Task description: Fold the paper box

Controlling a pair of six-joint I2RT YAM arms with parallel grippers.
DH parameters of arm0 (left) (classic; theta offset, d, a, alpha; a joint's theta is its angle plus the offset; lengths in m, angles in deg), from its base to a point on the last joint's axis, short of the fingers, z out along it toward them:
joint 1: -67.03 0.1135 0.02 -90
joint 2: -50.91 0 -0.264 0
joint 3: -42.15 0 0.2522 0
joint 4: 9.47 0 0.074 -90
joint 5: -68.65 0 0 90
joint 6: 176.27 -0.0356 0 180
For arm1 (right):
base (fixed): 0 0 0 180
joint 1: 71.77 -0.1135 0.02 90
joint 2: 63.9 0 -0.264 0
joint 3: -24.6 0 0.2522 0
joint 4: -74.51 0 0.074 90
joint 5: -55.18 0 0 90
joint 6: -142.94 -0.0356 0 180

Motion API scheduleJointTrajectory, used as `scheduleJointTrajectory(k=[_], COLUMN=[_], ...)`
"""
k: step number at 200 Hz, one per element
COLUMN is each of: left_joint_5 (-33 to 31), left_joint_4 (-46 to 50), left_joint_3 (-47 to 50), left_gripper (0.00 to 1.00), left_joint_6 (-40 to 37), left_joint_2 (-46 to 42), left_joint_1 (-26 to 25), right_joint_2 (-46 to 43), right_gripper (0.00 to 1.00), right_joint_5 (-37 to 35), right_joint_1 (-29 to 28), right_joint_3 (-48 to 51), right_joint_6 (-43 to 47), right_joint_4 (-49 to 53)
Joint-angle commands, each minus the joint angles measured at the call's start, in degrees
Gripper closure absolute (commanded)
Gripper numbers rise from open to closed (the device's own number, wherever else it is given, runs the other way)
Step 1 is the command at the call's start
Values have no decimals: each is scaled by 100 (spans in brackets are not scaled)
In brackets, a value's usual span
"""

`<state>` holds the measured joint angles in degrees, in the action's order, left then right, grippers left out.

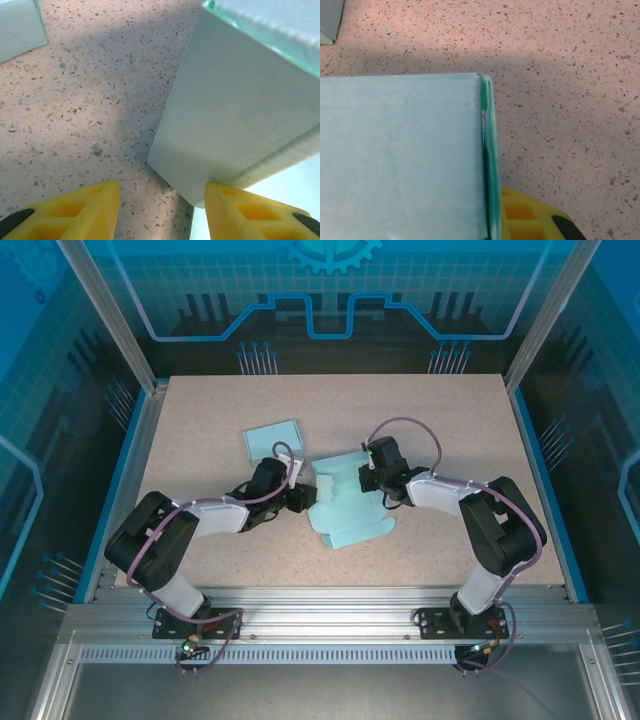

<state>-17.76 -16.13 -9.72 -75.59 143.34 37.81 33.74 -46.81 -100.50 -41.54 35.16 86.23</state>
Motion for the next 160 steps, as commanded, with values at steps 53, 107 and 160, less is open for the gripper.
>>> scheduleJointTrajectory(k=[53,107,160], left_joint_5=[10,523,797], left_joint_4=[-403,-603,-480], left_joint_3=[50,-43,14], left_gripper=[47,41,43], left_joint_6=[-52,-580,-945], left_joint_2=[-134,14,-5], left_joint_1=[-108,-142,-13], right_joint_2=[59,139,217], right_gripper=[93,93,93], right_joint_5=[37,40,39], right_joint_1=[-150,-149,-150], right_joint_3=[-79,-121,-158], right_joint_6=[-48,-32,-6], right_joint_4=[222,214,218])
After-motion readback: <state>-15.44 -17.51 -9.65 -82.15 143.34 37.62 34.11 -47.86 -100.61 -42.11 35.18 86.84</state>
